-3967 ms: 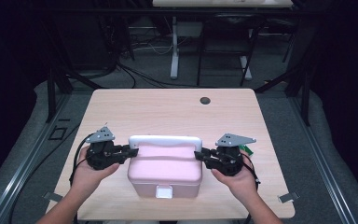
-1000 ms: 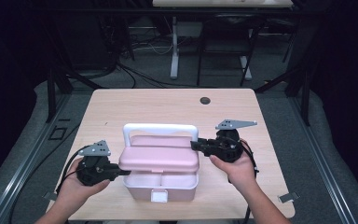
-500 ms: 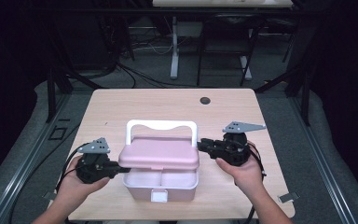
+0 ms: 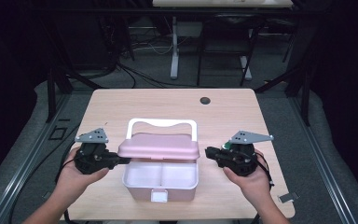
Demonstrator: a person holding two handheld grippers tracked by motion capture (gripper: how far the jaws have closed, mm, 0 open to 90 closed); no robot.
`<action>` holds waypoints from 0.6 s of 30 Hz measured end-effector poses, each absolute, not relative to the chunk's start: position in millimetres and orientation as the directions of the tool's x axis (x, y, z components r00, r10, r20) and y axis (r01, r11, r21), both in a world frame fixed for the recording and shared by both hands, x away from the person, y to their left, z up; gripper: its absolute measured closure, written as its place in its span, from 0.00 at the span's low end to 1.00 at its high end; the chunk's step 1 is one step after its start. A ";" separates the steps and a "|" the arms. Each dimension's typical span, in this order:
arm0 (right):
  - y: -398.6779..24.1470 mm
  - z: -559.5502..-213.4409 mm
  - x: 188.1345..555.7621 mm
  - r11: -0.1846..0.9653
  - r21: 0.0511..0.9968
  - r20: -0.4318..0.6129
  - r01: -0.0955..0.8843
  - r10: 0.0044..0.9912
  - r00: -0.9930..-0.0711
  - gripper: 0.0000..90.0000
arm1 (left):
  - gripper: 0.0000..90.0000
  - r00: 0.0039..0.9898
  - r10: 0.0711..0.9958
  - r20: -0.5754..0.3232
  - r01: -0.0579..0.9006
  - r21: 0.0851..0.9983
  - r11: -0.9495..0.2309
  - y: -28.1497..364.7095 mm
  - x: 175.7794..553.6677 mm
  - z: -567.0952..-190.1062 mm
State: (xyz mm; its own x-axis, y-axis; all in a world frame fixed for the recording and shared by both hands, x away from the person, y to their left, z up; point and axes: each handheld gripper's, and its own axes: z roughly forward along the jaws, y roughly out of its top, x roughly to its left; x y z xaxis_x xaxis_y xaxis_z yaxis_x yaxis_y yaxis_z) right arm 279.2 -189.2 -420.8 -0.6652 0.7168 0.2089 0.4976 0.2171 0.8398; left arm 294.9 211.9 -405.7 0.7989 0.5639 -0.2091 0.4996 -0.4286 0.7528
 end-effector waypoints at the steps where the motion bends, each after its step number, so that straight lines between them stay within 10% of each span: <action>1: -189.0 -422.3 278.6 0.221 0.837 0.209 0.500 0.715 -0.667 0.93 | 1.00 0.798 0.565 -0.209 0.499 0.754 -0.427 211.7 296.1 -403.5; 18: -167.4 -446.7 270.6 0.290 0.808 0.193 0.512 0.691 -0.697 1.00 | 1.00 0.787 0.583 -0.202 0.492 0.775 -0.396 209.0 312.0 -384.8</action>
